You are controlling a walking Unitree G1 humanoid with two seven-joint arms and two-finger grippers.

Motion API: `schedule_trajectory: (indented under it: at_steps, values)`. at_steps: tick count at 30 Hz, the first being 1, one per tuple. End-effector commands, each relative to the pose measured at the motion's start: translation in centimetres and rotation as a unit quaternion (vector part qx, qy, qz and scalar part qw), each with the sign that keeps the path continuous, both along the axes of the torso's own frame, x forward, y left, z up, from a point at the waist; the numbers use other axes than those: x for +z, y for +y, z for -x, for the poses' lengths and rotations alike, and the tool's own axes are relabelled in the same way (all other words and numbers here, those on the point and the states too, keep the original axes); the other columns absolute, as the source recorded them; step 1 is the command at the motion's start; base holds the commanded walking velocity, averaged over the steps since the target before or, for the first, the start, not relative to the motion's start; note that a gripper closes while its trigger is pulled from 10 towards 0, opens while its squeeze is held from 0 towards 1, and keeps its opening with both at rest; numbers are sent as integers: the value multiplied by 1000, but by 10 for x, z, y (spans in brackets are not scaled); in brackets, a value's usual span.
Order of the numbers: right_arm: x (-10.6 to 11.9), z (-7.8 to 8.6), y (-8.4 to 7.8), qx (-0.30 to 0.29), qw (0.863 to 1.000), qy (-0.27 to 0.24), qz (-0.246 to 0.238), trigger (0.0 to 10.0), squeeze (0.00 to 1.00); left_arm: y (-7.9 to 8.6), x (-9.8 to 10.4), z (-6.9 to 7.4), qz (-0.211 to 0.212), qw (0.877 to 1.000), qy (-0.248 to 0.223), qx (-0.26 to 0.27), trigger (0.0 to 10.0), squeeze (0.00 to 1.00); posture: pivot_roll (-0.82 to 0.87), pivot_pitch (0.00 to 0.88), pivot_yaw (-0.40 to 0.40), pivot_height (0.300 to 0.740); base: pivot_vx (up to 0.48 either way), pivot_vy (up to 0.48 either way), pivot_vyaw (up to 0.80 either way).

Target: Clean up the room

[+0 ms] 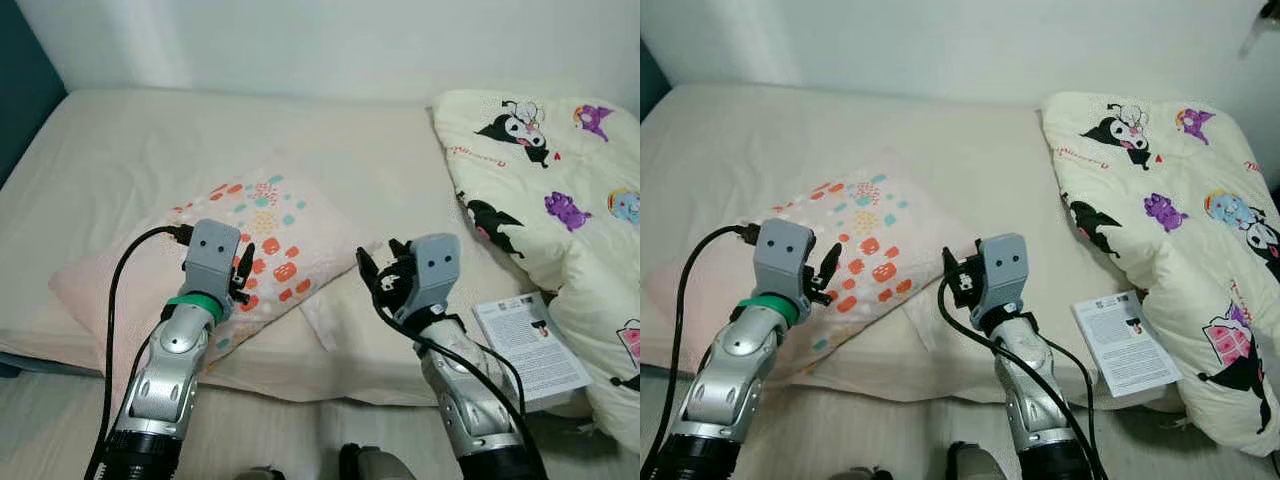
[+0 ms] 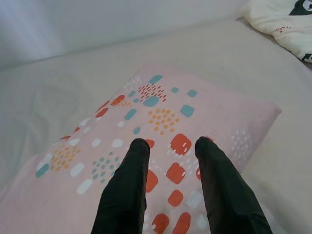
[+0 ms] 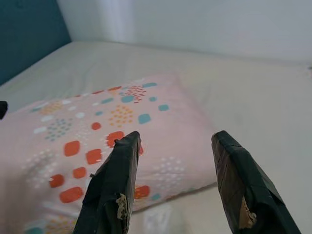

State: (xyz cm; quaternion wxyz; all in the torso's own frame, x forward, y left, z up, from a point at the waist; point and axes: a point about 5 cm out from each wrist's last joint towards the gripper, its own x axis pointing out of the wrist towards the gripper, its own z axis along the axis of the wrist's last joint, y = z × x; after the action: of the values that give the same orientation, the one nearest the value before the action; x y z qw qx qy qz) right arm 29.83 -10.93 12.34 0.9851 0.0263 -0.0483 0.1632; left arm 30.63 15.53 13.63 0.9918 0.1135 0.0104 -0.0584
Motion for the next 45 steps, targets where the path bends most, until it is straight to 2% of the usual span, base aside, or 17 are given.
schedule_trajectory:
  at_steps: [1, 19, 33, 38, 40, 41, 43, 45]
  values:
    - [-6, 2, -3, -6, 1000, 10, -4, 10000, 0, 2, -6, 4, 3, 1000, 12, -2, 10000, 0, -102, 81, 61, 668, 0, 0, 0]
    - [-5, 0, 4, 9, 1000, 10, -13, 10000, 0, 6, -4, 7, 0, 1000, 14, 3, 10000, 0, -79, 91, 64, 598, 0, 0, 0]
    - [-6, -1, 12, 36, 999, 23, -28, 10000, 0, 10, -2, 17, -4, 1000, 19, 7, 10000, 0, -43, 160, 76, 538, 0, 0, 0]
    - [-8, -10, 18, 62, 997, 43, -24, 10000, 0, 10, 1, 21, -5, 1000, 19, 7, 10000, 0, -31, 191, 74, 538, 0, 0, 0]
    - [-14, -20, 23, 77, 994, 73, -25, 10000, 0, 10, 5, 24, -4, 1000, 17, 7, 10000, 0, -11, 228, 68, 538, 0, 0, 0]
    - [-14, -20, 23, 77, 994, 73, -25, 10000, 0, 10, 5, 24, -4, 1000, 17, 7, 10000, 0, -11, 228, 68, 538, 0, 0, 0]
    - [-24, -31, 34, 107, 985, 125, -49, 10000, 0, 11, 12, 28, -3, 1000, 14, 10, 10000, 0, 14, 267, 59, 538, 0, 0, 0]
    - [-25, -33, 37, 115, 982, 136, -57, 10000, 0, 11, 14, 29, -3, 1000, 13, 11, 10000, 0, 14, 267, 59, 538, 0, 0, 0]
